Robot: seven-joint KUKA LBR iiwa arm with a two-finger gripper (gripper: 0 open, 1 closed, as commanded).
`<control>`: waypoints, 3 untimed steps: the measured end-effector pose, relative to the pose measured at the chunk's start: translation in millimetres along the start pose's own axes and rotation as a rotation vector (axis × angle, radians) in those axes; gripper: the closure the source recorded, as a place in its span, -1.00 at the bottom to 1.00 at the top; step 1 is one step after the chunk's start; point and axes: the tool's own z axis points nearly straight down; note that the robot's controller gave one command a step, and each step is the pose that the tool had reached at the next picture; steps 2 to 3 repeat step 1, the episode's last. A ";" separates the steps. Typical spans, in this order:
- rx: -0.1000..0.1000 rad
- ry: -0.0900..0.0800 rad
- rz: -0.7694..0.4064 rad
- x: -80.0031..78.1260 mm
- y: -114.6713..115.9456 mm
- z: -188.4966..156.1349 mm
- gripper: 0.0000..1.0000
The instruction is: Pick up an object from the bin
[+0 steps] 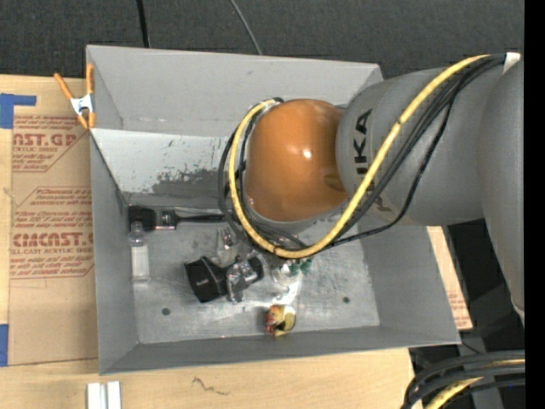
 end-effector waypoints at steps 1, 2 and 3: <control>0.000 0.000 0.000 0.0 0.0 0.0 1.00; 0.000 0.000 0.000 0.0 0.0 0.0 1.00; 0.000 0.000 0.000 0.0 0.0 0.0 1.00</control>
Offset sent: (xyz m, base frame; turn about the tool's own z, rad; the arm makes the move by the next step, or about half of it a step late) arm -0.0009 -0.0143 0.0254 -0.1155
